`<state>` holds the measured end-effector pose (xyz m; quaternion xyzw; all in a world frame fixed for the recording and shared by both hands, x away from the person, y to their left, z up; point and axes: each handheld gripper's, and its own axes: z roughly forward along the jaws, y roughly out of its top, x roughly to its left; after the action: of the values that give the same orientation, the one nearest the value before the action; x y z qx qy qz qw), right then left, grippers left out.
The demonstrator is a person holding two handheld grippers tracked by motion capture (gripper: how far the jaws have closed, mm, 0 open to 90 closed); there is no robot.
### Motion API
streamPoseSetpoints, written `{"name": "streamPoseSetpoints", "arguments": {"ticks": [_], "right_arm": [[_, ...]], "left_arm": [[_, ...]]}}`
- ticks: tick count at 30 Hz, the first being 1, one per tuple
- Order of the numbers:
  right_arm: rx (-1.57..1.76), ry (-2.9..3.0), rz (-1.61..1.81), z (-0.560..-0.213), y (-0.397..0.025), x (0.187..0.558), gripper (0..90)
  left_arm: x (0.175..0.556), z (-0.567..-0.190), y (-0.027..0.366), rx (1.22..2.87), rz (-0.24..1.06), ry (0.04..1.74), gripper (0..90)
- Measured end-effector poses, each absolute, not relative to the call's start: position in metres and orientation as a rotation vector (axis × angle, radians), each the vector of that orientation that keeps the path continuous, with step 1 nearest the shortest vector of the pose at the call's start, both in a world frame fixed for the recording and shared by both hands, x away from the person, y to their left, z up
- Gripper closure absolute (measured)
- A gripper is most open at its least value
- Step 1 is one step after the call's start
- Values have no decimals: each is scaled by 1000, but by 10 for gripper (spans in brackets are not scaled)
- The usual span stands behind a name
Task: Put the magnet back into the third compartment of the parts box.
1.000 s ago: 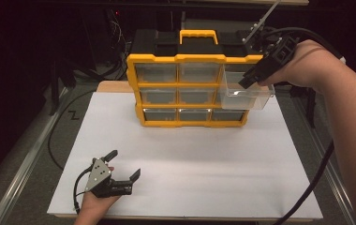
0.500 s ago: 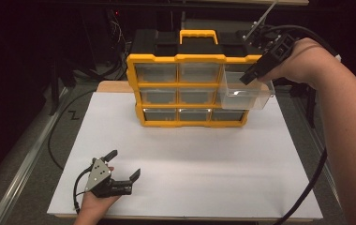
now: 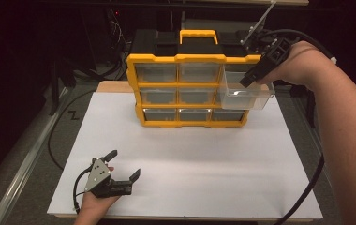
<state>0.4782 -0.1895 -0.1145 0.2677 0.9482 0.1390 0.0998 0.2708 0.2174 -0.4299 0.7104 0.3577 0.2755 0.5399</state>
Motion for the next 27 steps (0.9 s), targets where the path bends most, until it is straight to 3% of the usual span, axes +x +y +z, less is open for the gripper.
{"name": "streamPoseSetpoints", "arguments": {"ticks": [11, 13, 15, 17, 27], "right_arm": [[780, 2795, 442, -112, -191, 477, 643], [770, 2787, 446, -112, -190, 476, 588], [798, 2791, 466, -111, -191, 476, 441], [805, 2784, 467, -109, -190, 475, 358], [811, 2794, 492, -105, -193, 462, 292]], "left_arm": [[271, -430, 217, 1688, 655, 849, 1], [271, -430, 217, 1692, 654, 846, 1], [271, -430, 217, 1692, 653, 847, 1], [271, -430, 217, 1697, 652, 846, 1], [270, -430, 216, 1701, 653, 838, 1]]}}
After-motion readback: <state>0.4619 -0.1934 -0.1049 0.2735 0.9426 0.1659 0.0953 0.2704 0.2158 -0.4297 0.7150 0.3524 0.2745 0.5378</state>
